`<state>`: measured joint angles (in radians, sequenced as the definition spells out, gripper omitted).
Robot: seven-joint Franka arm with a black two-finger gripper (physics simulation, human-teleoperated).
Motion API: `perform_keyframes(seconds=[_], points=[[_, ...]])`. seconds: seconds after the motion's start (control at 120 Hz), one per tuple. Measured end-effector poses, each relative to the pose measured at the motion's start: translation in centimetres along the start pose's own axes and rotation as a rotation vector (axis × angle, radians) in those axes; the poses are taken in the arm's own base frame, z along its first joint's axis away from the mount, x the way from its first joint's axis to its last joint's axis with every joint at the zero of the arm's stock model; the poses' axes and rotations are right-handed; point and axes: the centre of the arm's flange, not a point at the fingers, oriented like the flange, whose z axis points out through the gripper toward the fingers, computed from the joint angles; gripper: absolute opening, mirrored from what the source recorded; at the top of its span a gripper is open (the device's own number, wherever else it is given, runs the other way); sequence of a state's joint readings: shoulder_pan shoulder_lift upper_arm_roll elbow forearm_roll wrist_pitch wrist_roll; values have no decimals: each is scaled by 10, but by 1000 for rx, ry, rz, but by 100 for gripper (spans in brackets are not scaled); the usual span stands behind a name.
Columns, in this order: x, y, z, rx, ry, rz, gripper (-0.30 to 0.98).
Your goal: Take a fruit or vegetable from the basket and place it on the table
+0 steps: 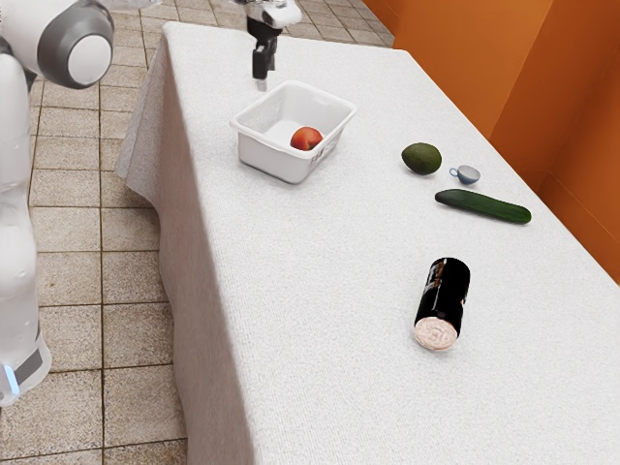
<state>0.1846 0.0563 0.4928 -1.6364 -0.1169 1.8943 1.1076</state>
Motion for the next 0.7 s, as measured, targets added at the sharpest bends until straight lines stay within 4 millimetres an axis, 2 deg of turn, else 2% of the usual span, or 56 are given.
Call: perform_keyframes(seconds=[0.067, 0.125, 0.225, 0.308, 0.367, 0.542, 0.642, 0.7], points=[[9, 4, 3, -7, 11, 43, 68], [9, 4, 4, -9, 22, 61, 68], [-10, -7, 3, -4, 31, 57, 69], [-30, -20, 9, -3, 19, 42, 69], [-35, -24, 13, -2, 13, 47, 69], [-9, -16, 27, -13, 27, 122, 69], [-3, -16, 33, -14, 32, 145, 69], [10, -12, 42, -20, 36, 169, 69]])
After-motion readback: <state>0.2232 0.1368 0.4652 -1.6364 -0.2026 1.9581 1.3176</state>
